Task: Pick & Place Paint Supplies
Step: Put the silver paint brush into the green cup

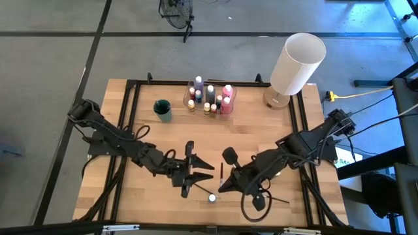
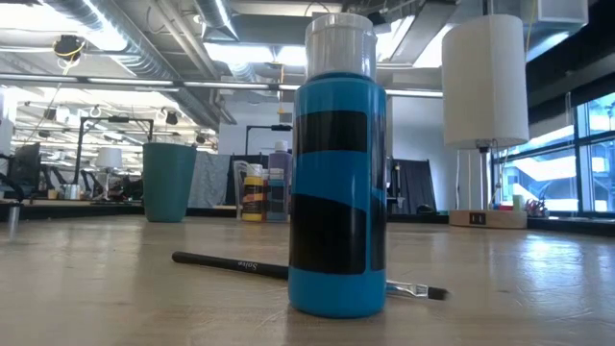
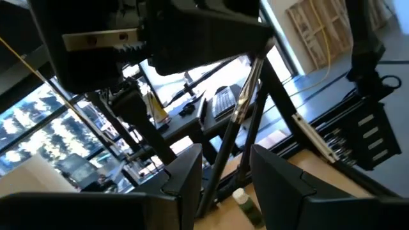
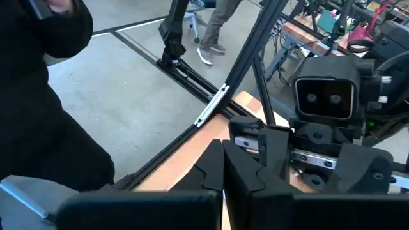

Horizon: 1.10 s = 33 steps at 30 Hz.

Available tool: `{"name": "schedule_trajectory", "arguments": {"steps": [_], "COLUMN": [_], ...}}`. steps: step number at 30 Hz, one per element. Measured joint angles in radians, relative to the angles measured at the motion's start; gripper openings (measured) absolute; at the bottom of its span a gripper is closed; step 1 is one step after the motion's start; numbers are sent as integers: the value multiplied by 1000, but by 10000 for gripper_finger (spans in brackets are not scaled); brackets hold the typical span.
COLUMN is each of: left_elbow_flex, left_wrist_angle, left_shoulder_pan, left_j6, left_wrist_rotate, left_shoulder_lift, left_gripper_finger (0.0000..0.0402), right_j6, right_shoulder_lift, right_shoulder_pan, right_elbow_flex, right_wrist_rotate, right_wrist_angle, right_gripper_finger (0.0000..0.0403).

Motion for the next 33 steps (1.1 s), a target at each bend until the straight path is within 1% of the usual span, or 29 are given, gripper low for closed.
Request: {"name": "schedule_trajectory", "arguments": {"steps": [4,9,12,16,19,23,33], "left_elbow_flex": [0,0,0,0,0,0,0], "left_wrist_angle": [1,8,11,58,124,164,166], "left_shoulder_pan": [11,34,47,61,71,74,74], "left_j6": [-30,-32,-32,-30,5,23,18], "left_wrist_rotate": [17,123,153,155,155,156,156], "left_shoulder_lift": [0,7,19,50,64,73,73], "left_gripper_finger": [127,127,127,127,127,127,127], "right_j6": [1,1,1,2,2,5,-21], "right_shoulder_lift": [0,0,0,0,0,0,0], "right_shoulder_pan": [-4,-3,-3,-4,-4,-3,-10], "right_elbow_flex": [0,0,0,0,0,0,0], "right_wrist_rotate": [0,0,0,0,0,0,0], "right_wrist_angle": [-7,-6,-1,4,8,7,24], "right_gripper_finger": [0,0,0,0,0,0,0]}}
